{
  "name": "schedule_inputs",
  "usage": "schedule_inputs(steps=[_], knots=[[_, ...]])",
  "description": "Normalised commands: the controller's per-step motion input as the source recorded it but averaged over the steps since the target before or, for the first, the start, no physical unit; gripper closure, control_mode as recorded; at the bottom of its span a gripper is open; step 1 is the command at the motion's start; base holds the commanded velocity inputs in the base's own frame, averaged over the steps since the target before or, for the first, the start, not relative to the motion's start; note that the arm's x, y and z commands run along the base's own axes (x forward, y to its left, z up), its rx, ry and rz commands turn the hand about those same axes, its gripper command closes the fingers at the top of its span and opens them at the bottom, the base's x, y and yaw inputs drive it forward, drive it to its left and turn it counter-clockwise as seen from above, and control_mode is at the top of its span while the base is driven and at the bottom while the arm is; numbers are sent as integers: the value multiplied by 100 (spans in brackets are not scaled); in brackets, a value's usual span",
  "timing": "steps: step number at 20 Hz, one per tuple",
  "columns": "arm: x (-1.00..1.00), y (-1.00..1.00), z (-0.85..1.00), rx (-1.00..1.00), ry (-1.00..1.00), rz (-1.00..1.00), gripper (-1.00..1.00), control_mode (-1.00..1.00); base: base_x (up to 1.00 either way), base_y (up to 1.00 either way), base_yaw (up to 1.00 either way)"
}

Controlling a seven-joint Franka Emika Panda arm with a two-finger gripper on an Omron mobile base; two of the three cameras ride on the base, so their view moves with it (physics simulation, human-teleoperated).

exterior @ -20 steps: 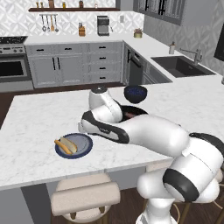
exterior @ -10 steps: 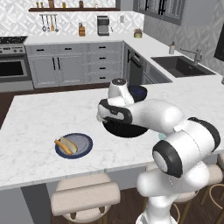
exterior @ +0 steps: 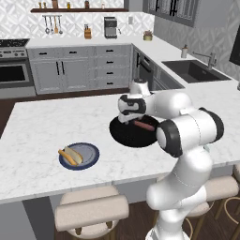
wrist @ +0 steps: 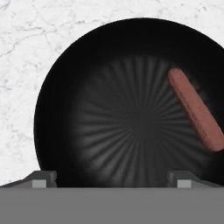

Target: Place one bun and one sausage from the bowl on each plate.

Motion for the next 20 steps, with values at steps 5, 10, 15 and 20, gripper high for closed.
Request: schedule_inputs(steps=[5, 10, 15, 20], knots=[[22, -19, 0, -16, 17, 0, -100, -100, 0, 0, 0], [12, -20, -35, -4, 2, 0, -100, -100, 0, 0, 0], [0, -46, -37, 2, -14, -3, -100, -100, 0, 0, 0], [22, -27, -36, 0, -10, -4, -100, -100, 0, 0, 0]])
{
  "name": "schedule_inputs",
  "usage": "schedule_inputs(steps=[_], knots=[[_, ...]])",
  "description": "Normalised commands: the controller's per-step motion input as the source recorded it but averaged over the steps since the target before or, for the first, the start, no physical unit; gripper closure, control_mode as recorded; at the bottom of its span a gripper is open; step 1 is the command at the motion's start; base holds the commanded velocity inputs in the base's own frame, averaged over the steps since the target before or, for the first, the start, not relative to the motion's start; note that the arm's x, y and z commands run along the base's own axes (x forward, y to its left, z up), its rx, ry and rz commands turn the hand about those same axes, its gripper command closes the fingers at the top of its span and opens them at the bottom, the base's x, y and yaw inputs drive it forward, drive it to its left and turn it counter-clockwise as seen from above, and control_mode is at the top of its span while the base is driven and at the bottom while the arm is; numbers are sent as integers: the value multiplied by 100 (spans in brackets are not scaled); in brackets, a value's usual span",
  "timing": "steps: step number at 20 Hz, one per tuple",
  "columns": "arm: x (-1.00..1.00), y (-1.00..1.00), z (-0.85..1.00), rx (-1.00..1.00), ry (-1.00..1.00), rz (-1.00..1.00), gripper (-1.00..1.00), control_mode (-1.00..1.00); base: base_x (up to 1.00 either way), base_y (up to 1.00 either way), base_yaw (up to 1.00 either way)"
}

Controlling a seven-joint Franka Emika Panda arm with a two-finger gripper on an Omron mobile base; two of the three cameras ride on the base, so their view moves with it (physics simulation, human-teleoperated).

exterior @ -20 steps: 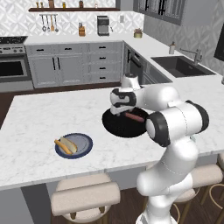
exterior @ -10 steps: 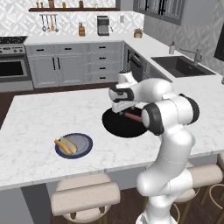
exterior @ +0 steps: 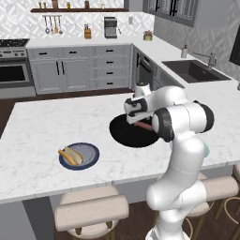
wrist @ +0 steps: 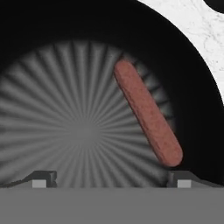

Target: Place one bun and one sausage from the bowl on each plate.

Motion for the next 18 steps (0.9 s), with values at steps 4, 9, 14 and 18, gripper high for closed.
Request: schedule_inputs(steps=[4, 9, 14, 18], knots=[[14, -47, -35, 0, -5, 0, -100, -100, 0, 0, 0], [11, -12, -40, 0, 0, 0, -100, -100, 0, 0, 0], [26, -10, -25, 0, 0, 0, -100, -100, 0, 0, 0], [23, -14, -15, 0, 0, 0, -100, -100, 0, 0, 0]])
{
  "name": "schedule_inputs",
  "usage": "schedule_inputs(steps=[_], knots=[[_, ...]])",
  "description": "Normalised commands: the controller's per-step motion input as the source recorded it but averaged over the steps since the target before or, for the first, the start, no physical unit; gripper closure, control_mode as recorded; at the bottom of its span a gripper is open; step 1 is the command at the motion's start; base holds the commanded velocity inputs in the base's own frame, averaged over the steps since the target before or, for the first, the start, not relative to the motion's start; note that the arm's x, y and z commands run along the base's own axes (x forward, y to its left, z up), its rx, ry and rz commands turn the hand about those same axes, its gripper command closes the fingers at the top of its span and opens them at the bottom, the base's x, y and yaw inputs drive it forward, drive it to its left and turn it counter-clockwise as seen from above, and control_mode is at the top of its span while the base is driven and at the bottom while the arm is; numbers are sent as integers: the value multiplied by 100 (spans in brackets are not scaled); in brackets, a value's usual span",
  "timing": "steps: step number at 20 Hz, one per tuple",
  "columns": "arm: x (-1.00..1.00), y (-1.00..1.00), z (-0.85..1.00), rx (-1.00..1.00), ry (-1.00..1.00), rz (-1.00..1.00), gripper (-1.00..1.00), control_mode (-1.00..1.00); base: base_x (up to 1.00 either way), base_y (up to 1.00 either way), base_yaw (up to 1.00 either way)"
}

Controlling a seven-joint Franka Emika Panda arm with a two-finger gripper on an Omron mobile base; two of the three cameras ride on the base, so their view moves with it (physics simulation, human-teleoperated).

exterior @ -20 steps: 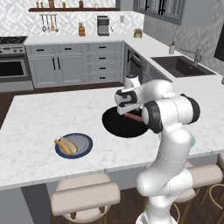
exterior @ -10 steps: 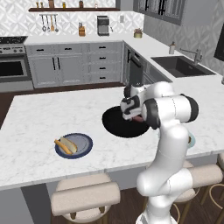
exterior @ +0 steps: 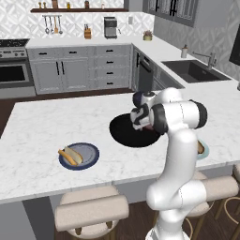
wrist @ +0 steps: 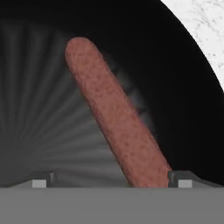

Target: Place one bun and one sausage from the bowl on each plate.

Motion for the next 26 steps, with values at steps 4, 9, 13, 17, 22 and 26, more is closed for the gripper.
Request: schedule_inputs(steps=[4, 9, 13, 17, 22, 26], knots=[[10, -1, -30, 0, 0, 0, -100, -100, 0, 0, 0], [25, 0, -29, -2, 1, 0, -100, -100, 0, 0, 0], [2, 0, -13, 0, 4, 0, -100, -100, 0, 0, 0], [-7, 0, -16, 0, 5, 0, -100, -100, 0, 0, 0], [-5, 0, -61, 0, 0, 0, -100, -100, 0, 0, 0], [0, 0, -65, 0, 0, 0, -100, -100, 0, 0, 0]])
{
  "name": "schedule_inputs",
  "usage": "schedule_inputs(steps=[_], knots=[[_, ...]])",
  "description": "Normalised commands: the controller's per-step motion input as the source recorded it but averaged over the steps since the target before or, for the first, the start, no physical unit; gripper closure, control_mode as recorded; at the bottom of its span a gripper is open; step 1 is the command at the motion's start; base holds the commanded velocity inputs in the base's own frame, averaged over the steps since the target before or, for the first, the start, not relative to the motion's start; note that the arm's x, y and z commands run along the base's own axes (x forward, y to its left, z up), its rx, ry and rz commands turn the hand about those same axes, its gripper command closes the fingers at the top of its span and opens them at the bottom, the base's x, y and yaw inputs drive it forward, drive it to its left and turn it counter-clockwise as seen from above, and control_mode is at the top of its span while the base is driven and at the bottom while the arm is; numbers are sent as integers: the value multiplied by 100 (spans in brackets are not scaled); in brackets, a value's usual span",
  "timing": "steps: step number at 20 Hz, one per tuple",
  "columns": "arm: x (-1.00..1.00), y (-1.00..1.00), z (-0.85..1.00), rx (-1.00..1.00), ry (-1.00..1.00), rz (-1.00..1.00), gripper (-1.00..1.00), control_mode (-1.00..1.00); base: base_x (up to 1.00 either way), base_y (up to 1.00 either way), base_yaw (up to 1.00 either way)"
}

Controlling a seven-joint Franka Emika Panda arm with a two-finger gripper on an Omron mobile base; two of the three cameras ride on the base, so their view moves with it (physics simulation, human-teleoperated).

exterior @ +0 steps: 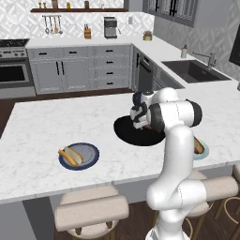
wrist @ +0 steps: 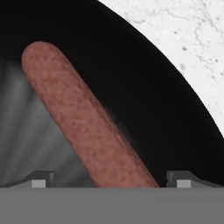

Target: Place one bun and one sausage from the bowl on each plate.

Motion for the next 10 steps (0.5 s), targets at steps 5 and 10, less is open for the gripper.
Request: schedule_inputs(steps=[5, 10], knots=[[-20, -8, -65, 0, 0, 0, -100, -100, 0, 0, 0], [-48, 15, -8, 0, 0, 0, -100, -100, 0, 0, 0]])
